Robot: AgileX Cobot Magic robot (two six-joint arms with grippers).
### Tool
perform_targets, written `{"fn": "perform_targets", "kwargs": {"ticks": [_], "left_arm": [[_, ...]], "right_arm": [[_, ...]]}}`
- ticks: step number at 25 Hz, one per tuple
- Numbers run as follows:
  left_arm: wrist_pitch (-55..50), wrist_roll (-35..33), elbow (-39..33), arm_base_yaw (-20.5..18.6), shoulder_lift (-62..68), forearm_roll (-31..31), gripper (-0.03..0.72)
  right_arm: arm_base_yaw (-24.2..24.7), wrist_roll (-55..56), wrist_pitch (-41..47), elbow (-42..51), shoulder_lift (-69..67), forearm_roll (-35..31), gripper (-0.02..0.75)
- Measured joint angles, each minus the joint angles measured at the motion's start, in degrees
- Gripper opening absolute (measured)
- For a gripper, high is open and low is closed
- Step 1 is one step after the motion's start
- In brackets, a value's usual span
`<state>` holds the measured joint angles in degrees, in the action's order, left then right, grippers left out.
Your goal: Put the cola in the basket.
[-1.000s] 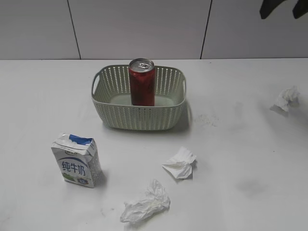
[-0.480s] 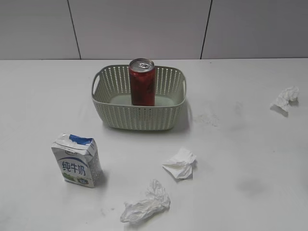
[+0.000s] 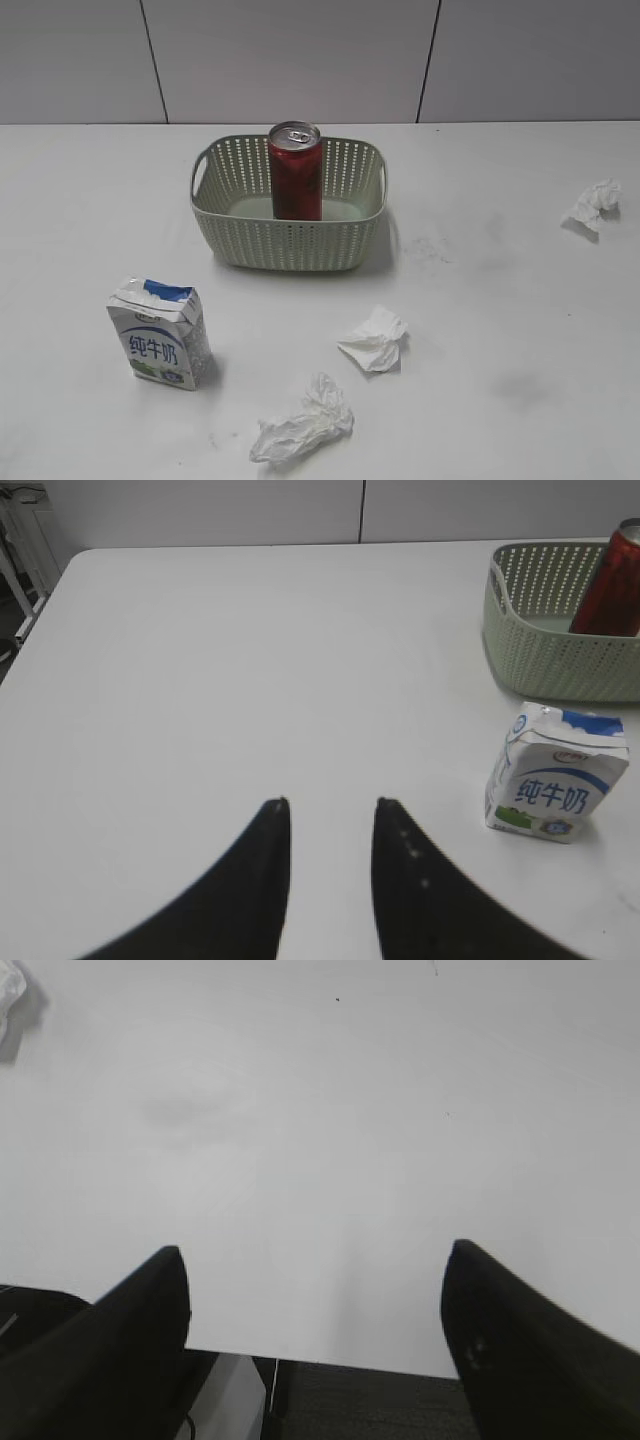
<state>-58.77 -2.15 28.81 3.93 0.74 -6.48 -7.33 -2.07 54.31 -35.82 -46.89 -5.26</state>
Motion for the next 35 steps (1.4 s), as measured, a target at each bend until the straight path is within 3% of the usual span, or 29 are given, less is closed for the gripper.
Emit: {"fn": "perform_targets", "kwargs": {"ticks": [4,12,21,35], "left_arm": [[0.0,0.0,0.0,0.0,0.0,0.0,0.228],[0.0,0.0,0.0,0.0,0.0,0.0,0.228],[0.0,0.0,0.0,0.0,0.0,0.0,0.228],[0.0,0.0,0.0,0.0,0.0,0.0,0.228]], "right_arm": [[0.0,0.0,-0.4,4.8,7.9,0.1,0.590],[0.0,0.0,-0.5,5.2,20.5,0.0,0.590],[0.0,0.0,5.0,7.0,28.3,-0.1,0.589],[0.0,0.0,5.3,7.1,40.0,-0.2,0.590]]}}
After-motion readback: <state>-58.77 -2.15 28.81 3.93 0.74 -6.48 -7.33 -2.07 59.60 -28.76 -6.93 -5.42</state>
